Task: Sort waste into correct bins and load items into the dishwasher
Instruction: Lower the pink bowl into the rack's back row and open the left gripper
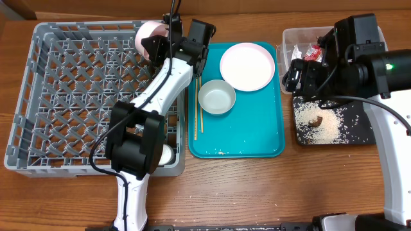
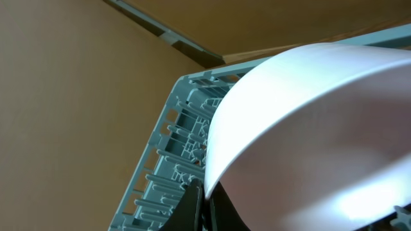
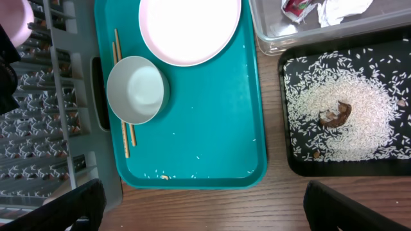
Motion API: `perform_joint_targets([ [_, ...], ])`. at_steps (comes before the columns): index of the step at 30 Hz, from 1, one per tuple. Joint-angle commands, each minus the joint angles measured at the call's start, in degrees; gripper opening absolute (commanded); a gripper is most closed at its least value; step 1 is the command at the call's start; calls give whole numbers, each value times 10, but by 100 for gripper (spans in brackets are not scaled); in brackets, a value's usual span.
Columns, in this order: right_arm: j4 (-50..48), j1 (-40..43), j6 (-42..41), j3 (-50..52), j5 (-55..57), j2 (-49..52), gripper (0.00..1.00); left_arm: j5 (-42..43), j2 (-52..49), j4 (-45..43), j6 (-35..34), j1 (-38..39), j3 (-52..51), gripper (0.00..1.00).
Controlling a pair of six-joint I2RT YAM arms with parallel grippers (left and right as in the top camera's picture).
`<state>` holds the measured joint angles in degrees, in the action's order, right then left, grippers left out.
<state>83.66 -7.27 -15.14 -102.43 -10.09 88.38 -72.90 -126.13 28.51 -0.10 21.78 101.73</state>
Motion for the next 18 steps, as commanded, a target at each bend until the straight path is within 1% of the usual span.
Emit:
perform_joint_targets([
  [1,-2,0,2,-7,2,-7,100,-6,-9,-1,-11,11,7,4],
  [2,-2,0,2,-7,2,-7,100,-8,-9,-1,-5,16,7,6],
  [4,-2,0,2,-7,2,-7,100,-7,-9,0,31,29,7,15],
  [7,-2,0,2,-7,2,-7,100,-7,-9,5,56,45,7,22],
  [10,-2,0,2,-7,2,-7,100,4,-9,30,63,58,7,24],
  [12,-2,0,2,-7,2,-7,100,44,-8,62,51,66,7,24],
  [16,-2,0,2,-7,2,-7,100,145,-7,130,-3,75,7,35],
  [18,-2,0,2,-7,2,-7,100,185,-7,157,-31,75,7,36],
])
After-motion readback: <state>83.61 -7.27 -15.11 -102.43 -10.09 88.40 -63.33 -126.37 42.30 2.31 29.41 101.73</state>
